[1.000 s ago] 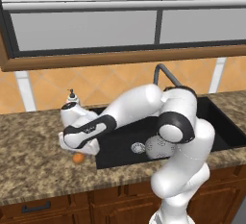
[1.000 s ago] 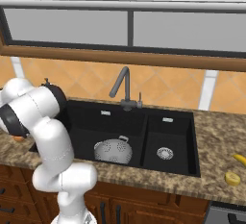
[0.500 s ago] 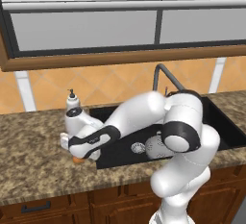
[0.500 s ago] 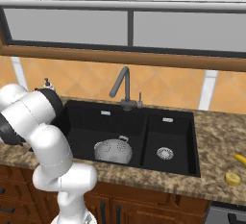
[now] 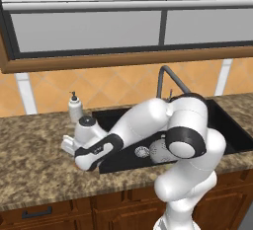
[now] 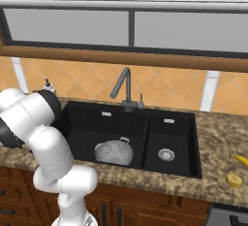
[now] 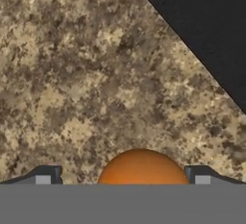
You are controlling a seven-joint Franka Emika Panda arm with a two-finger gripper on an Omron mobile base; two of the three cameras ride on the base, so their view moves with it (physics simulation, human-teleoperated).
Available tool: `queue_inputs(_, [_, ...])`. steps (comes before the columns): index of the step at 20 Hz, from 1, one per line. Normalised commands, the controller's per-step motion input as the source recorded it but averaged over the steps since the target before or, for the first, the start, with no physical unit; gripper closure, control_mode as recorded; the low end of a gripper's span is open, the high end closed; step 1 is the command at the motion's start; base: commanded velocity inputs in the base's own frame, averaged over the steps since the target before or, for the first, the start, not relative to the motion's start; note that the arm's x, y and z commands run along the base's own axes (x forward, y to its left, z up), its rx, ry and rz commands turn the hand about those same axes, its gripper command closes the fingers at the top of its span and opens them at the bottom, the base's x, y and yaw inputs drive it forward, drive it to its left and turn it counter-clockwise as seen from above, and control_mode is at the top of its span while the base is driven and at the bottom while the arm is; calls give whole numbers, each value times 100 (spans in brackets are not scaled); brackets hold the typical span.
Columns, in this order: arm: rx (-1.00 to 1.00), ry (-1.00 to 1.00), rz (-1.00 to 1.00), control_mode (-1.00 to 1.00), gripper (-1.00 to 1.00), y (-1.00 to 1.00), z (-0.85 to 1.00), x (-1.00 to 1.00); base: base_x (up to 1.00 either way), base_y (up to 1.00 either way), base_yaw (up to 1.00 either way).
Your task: Put the colander in the sink, put the kiwi, tangerine, banana in the colander, and turn on the sink faucet and pour water over the colander.
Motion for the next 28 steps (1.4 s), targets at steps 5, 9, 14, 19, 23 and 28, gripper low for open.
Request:
queue_inputs(5, [14,-4,0,-100,-100,22,-10,11,0,0,0])
queue_inputs(9, [-3,0,0,-100,100,6,-31,23,0,0,0])
queue_inputs(14, [-4,0,0,-100,100,3,-20,-18,0,0,0])
queue_inputs(19, [-4,-6,0,-100,100,-28,-3,-27,0,0,0])
queue_inputs(23, [-6,-7,0,-100,100,-75,21,-3,0,0,0])
queue_inputs(28, [-7,0,1,-100,100,-85,37,4,0,0,0])
